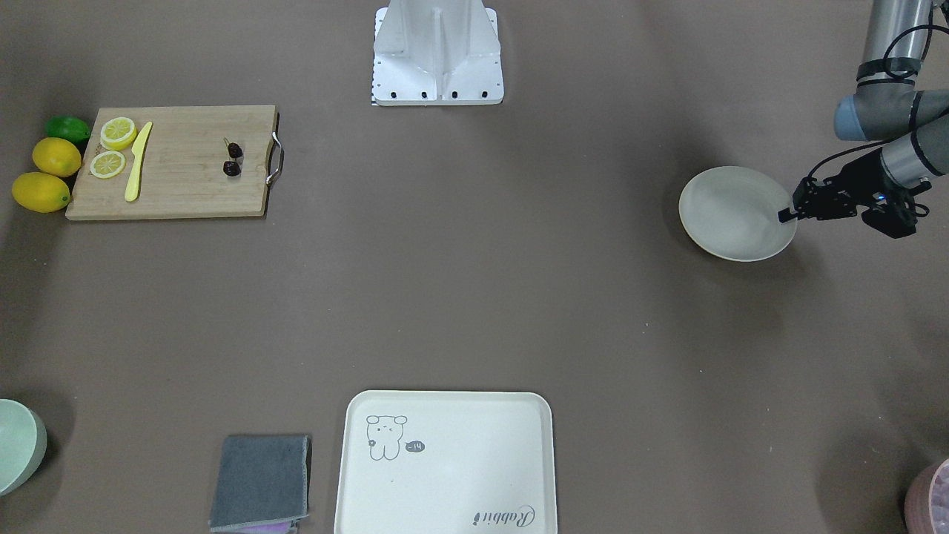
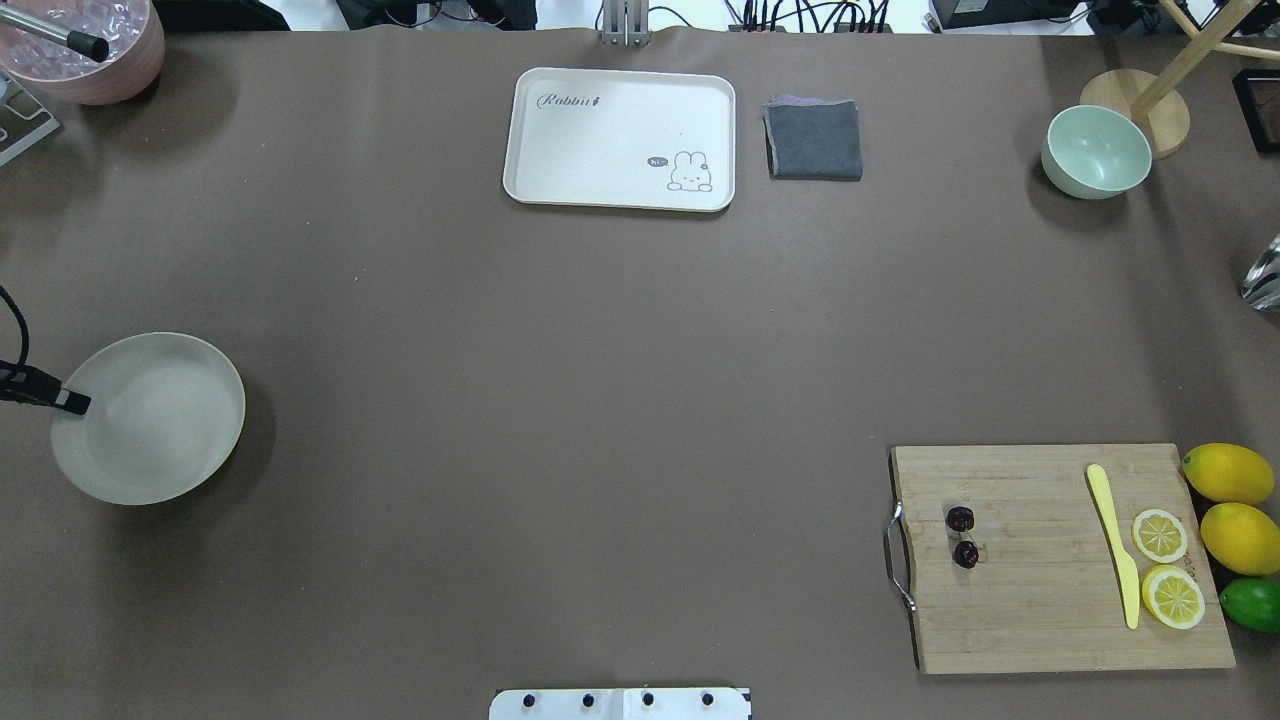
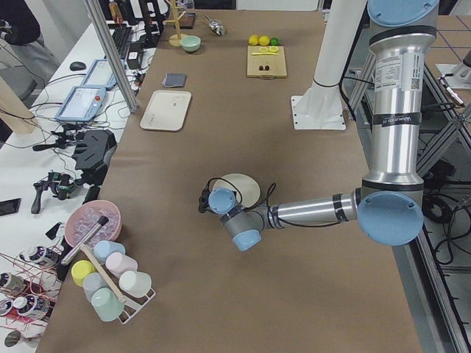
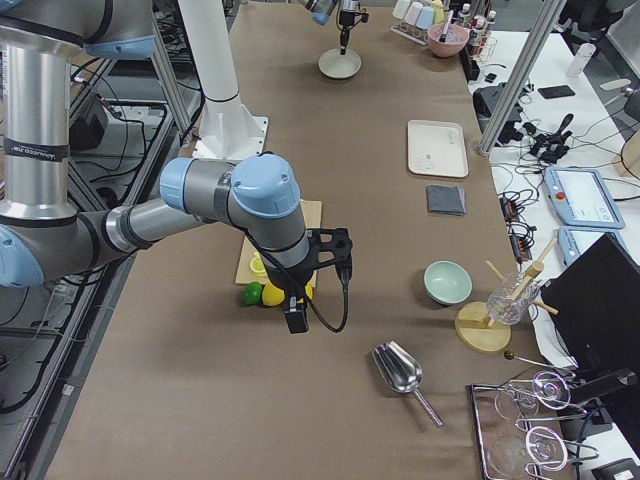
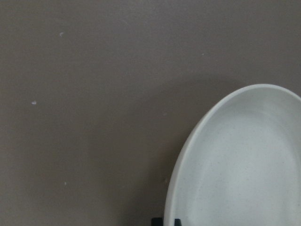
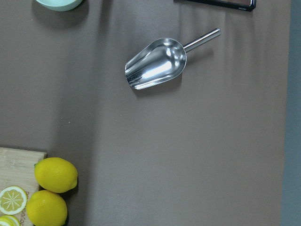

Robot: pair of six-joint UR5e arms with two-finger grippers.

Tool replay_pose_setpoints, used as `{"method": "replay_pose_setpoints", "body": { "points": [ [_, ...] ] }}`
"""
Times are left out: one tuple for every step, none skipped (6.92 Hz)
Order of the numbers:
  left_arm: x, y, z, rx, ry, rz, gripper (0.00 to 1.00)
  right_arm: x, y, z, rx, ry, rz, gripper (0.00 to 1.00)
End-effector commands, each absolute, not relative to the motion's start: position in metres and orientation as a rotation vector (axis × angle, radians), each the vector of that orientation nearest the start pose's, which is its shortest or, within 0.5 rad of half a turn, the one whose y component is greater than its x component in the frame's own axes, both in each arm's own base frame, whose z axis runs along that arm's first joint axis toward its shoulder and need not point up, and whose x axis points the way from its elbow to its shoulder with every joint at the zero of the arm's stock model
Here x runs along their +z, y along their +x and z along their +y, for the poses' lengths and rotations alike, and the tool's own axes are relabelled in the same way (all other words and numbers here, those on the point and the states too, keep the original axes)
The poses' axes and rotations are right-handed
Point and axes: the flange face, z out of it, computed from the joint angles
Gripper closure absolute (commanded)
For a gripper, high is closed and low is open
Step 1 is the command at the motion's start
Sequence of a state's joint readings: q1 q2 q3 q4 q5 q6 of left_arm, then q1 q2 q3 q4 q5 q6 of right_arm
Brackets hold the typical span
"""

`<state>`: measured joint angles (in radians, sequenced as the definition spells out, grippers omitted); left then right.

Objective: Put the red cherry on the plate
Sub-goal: 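Lower the left gripper to the white plate's rim and grip it, then slide the white plate with the left gripper toward the table center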

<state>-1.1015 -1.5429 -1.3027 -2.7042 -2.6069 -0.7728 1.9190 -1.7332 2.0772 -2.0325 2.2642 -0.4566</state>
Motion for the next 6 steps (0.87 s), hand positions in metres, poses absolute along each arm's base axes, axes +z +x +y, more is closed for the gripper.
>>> {"method": "replay_pose_setpoints", "body": {
  "points": [
    [0.646, 0.156, -0.455, 0.155, 0.021, 1.267, 1.0, 0.535, 0.201, -0.342, -0.06, 0.175, -0.679, 0.0],
    [0.63, 0.161, -0.473, 0.151, 0.008, 1.278, 1.0, 0.536, 0.2, -0.34, -0.059, 0.172, -0.68, 0.0],
    [0.599, 0.173, -0.502, 0.145, -0.004, 1.279, 1.0, 0.537, 0.199, -0.337, -0.058, 0.169, -0.681, 0.0],
    [0.56, 0.185, -0.529, 0.111, -0.009, 1.292, 1.0, 0.536, 0.199, -0.335, -0.056, 0.17, -0.681, 0.0],
    [0.516, 0.2, -0.552, 0.06, -0.04, 1.323, 1.0, 0.537, 0.198, -0.333, -0.054, 0.168, -0.682, 0.0],
    [0.462, 0.225, -0.569, 0.031, -0.063, 1.353, 1.0, 0.536, 0.198, -0.333, -0.055, 0.169, -0.681, 0.0]
  ]
}}
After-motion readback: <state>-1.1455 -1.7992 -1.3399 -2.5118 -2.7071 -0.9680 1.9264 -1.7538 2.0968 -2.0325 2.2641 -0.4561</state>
